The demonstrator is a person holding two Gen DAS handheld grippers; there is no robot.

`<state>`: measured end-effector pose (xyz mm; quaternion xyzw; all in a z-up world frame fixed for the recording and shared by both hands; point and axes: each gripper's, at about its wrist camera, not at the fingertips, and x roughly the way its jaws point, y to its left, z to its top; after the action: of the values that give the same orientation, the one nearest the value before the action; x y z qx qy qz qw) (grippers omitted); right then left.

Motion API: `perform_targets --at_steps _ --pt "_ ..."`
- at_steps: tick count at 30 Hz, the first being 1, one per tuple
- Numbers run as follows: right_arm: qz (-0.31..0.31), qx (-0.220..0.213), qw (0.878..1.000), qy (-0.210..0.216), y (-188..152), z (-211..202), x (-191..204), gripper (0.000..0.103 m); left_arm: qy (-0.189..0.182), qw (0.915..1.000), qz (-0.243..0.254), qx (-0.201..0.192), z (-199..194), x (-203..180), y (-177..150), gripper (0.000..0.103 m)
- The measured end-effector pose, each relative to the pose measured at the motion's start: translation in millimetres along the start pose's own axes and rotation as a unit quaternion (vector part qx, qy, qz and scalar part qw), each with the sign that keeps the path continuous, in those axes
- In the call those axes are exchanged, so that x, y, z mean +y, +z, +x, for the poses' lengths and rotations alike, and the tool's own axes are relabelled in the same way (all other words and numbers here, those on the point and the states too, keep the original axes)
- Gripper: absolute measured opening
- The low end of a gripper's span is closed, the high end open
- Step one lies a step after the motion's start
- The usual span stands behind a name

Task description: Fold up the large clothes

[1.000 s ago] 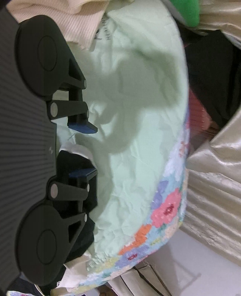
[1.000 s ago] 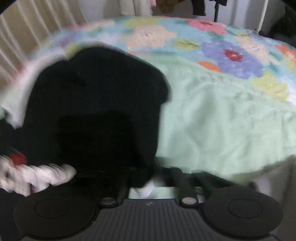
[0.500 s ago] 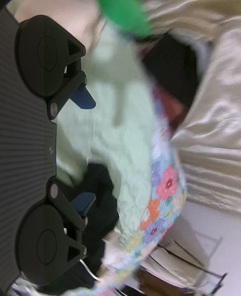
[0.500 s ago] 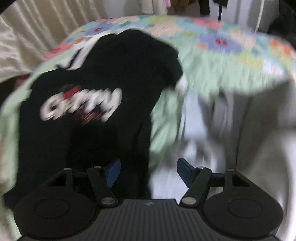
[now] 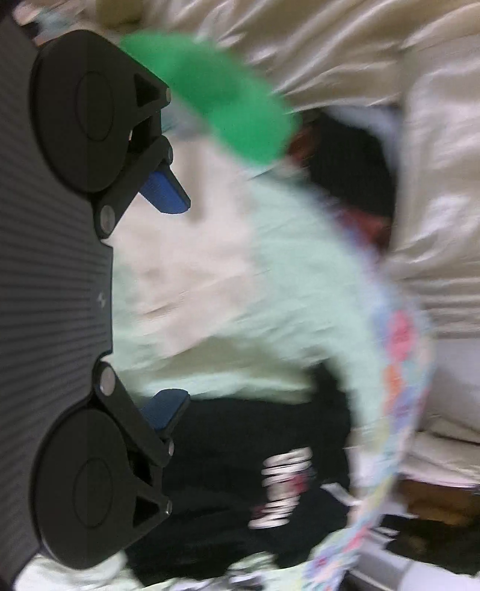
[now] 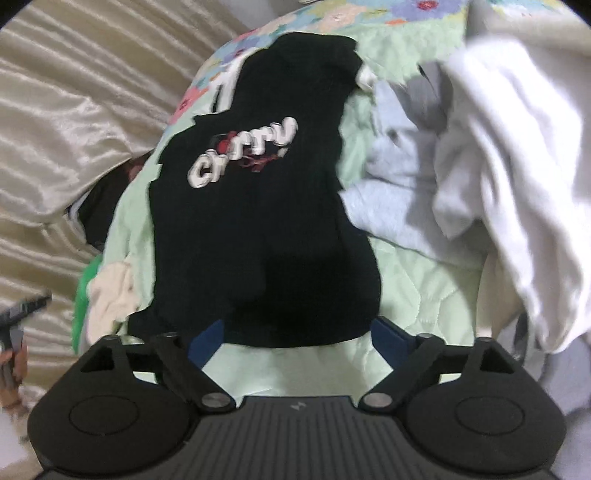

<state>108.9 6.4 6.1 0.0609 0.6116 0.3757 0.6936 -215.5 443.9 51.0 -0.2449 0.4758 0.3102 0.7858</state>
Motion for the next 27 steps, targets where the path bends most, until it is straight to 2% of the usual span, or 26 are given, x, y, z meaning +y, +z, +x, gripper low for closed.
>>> perform_targets --at_steps 1,2,5,7,10,11,13,14,15,16,17,18,19,20,21,22,25,27 --pt "0.006 -0.009 1.000 -0.005 -7 15 -6 0.089 -0.051 0.9972 -0.021 0.050 42 -8 -14 0.103" --pt "0.011 -0.015 1.000 -0.016 -13 31 -10 0.087 -0.073 0.9939 -0.030 0.077 66 -16 -20 0.103" --pt "0.013 -0.041 0.998 -0.049 -31 65 -15 0.084 -0.091 0.9887 -0.028 0.116 116 -42 -30 0.103" --pt "0.012 -0.055 0.997 -0.058 -38 76 -17 0.084 -0.086 0.9883 -0.036 0.121 129 -57 -37 0.103" --pt "0.000 -0.089 0.994 -0.069 -44 83 -13 0.084 -0.103 0.9860 -0.032 0.128 133 -67 -33 0.103" --pt "-0.020 -0.099 0.991 -0.085 -45 84 -9 0.085 -0.120 0.9852 -0.018 0.121 131 -72 -29 0.103" --pt "-0.056 -0.117 0.985 -0.114 -47 88 -2 0.086 -0.125 0.9860 -0.023 0.107 130 -77 -25 0.098" --pt "-0.067 -0.111 0.984 -0.122 -47 93 0 0.086 -0.128 0.9858 -0.018 0.107 131 -84 -23 0.095" --pt "-0.073 -0.106 0.983 -0.128 -46 97 0 0.086 -0.126 0.9855 -0.007 0.114 136 -93 -24 0.079" --pt "-0.069 -0.098 0.984 -0.131 -44 102 -1 0.086 -0.123 0.9849 0.004 0.122 140 -101 -25 0.055" --pt "-0.065 -0.093 0.985 -0.133 -43 105 -2 0.084 -0.120 0.9842 0.015 0.129 144 -110 -26 0.044" --pt "-0.064 -0.094 0.985 -0.132 -43 107 -4 0.079 -0.111 0.9841 0.016 0.137 149 -114 -30 0.034" --pt "-0.065 -0.094 0.985 -0.132 -42 108 -4 0.060 -0.090 0.9854 0.011 0.144 159 -118 -34 0.030" --pt "-0.074 -0.090 0.984 -0.135 -41 108 -3 0.029 -0.090 0.9862 0.004 0.139 162 -116 -34 0.028" --pt "-0.083 -0.087 0.983 -0.139 -39 107 -3 0.012 -0.090 0.9869 -0.003 0.134 165 -114 -35 0.024" --pt "-0.089 -0.087 0.983 -0.137 -38 105 -2 0.005 -0.090 0.9875 -0.010 0.129 167 -112 -36 0.021" --pt "-0.079 -0.115 0.987 -0.080 -35 81 -2 0.005 -0.115 0.9894 -0.033 0.082 152 -100 -35 0.018" --pt "-0.071 -0.130 0.988 -0.043 -33 66 -2 0.005 -0.151 0.9843 -0.064 0.065 145 -86 -34 0.018"
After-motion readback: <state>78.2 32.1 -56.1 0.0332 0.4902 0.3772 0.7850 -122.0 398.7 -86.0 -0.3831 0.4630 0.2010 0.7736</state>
